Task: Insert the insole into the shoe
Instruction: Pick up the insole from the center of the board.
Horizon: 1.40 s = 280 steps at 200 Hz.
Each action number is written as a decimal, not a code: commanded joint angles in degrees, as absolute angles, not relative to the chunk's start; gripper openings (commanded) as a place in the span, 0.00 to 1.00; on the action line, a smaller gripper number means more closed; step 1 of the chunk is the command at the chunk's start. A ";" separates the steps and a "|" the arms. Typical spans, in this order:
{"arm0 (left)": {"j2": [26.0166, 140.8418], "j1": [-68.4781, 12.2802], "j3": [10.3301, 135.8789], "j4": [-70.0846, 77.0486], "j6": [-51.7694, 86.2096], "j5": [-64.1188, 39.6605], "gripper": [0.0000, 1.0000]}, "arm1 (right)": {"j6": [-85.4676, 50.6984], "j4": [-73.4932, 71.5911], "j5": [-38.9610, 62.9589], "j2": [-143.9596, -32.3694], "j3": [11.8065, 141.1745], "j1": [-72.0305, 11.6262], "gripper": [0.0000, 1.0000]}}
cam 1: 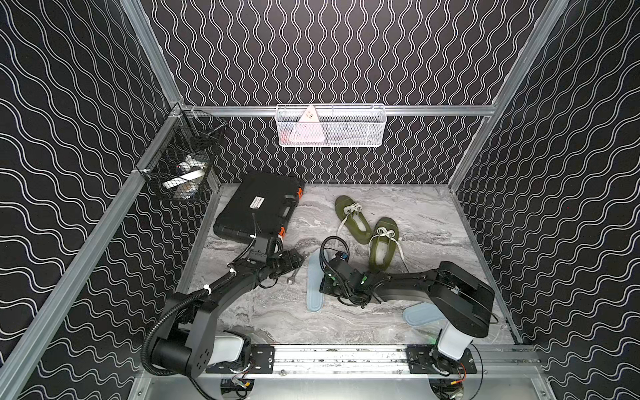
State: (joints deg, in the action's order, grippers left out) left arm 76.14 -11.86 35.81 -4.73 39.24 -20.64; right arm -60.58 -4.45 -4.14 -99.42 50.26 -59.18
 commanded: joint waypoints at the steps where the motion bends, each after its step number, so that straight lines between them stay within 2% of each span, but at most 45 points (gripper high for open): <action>1: 75.15 -11.75 37.08 -2.89 42.33 -23.59 0.82 | -59.21 -2.28 -6.61 -97.01 49.67 -59.24 0.00; 44: 73.33 -11.94 37.62 -1.63 44.99 -24.52 0.79 | -55.15 2.15 -7.88 -90.04 47.83 -57.51 0.00; 117: 81.65 -19.25 40.84 12.64 48.22 -24.82 0.72 | -36.29 14.33 7.65 -85.87 50.55 -40.55 0.00; 163: 89.63 -22.63 44.72 21.79 50.28 -25.32 0.67 | -29.85 16.85 17.07 -86.20 53.44 -33.85 0.00; 224: 96.82 -24.64 49.79 26.41 50.42 -25.68 0.64 | -24.30 17.58 28.89 -90.29 57.93 -32.30 0.00; 280: 95.54 -24.60 50.71 20.95 47.40 -23.69 0.62 | -22.18 19.32 27.90 -91.80 59.71 -31.86 0.00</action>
State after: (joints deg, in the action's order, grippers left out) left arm 96.82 -24.56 49.91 22.90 49.52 -24.58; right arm -24.75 17.15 27.51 -91.48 58.61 -32.10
